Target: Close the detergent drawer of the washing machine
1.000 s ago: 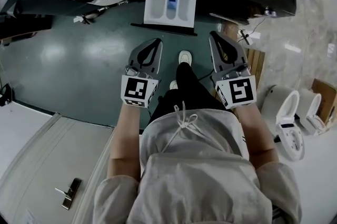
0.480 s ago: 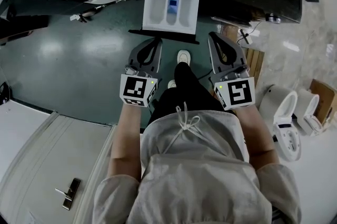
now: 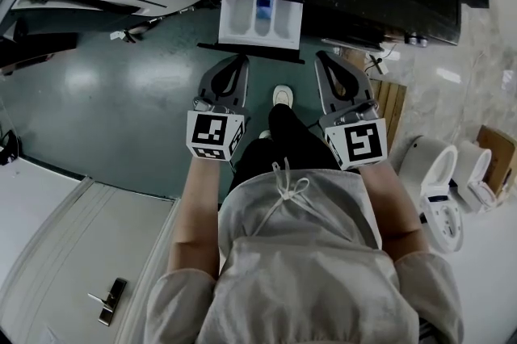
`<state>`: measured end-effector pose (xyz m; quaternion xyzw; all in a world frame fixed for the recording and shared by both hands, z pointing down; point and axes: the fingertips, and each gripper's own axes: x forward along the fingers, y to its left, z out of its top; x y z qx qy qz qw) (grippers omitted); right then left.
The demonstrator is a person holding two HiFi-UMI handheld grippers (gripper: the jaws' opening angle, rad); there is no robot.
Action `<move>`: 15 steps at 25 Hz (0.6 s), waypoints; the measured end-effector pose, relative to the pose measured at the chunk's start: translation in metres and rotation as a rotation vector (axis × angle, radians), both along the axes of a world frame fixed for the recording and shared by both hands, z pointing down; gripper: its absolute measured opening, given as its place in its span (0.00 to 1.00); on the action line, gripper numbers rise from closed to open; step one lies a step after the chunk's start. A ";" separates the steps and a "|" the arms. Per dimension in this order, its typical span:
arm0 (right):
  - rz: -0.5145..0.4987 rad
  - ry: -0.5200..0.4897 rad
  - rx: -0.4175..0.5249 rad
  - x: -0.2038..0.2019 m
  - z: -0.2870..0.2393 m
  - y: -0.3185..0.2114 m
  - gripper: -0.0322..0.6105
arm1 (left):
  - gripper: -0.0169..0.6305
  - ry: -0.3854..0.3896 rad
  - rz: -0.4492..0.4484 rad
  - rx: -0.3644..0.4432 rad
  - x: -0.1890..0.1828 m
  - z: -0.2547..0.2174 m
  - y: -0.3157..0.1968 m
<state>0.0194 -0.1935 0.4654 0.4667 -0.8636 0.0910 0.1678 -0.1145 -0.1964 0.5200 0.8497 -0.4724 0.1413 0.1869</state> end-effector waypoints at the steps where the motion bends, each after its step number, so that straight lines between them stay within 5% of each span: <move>1: 0.002 0.001 -0.008 0.000 0.000 -0.003 0.06 | 0.05 -0.002 -0.005 -0.001 0.000 0.000 -0.005; 15: 0.054 -0.008 0.025 0.015 -0.010 -0.051 0.06 | 0.05 -0.010 -0.010 -0.001 0.010 -0.002 -0.073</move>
